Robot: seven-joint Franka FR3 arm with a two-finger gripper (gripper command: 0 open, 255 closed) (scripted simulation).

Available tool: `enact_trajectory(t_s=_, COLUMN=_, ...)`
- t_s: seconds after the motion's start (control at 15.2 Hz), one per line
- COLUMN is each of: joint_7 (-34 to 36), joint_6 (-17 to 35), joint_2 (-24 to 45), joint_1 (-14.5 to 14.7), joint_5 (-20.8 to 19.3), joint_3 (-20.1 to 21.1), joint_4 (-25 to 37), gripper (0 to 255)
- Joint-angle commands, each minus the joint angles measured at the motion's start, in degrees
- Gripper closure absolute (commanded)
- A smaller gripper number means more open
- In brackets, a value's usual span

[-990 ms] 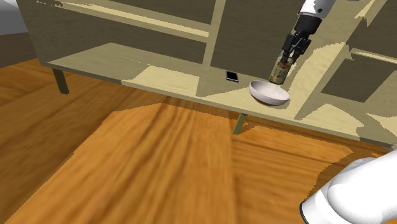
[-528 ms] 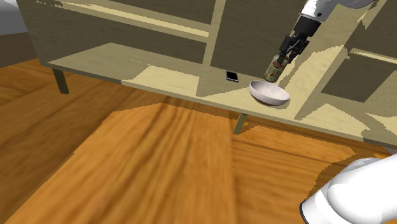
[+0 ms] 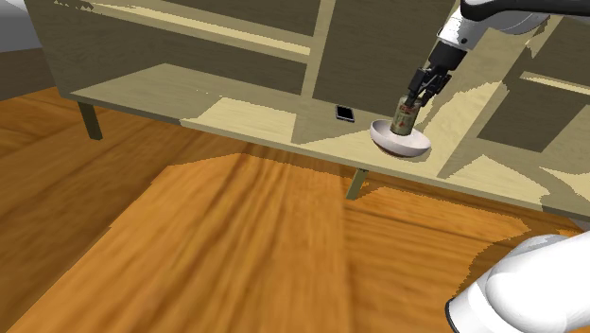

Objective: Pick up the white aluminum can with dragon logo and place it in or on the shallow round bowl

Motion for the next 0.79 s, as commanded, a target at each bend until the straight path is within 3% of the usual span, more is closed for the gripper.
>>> enact_trajectory(t_s=0.0, joint_7=0.05, joint_6=1.68, joint_2=-0.37, joint_1=-0.3, joint_5=0.0, joint_3=-0.34, joint_4=-2.18, gripper=255)
enact_trajectory(t_s=0.53, joint_7=0.01, joint_6=1.69, joint_2=-0.35, joint_1=-0.44, joint_5=0.05, joint_3=-0.22, joint_4=-2.18, gripper=255)
enact_trajectory(t_s=0.59, joint_7=0.02, joint_6=1.71, joint_2=-0.3, joint_1=-0.43, joint_5=0.06, joint_3=-0.22, joint_4=-2.15, gripper=0)
enact_trajectory(t_s=0.73, joint_7=0.13, joint_6=1.74, joint_2=-0.46, joint_1=-0.42, joint_5=0.04, joint_3=-0.13, joint_4=-2.35, gripper=0)
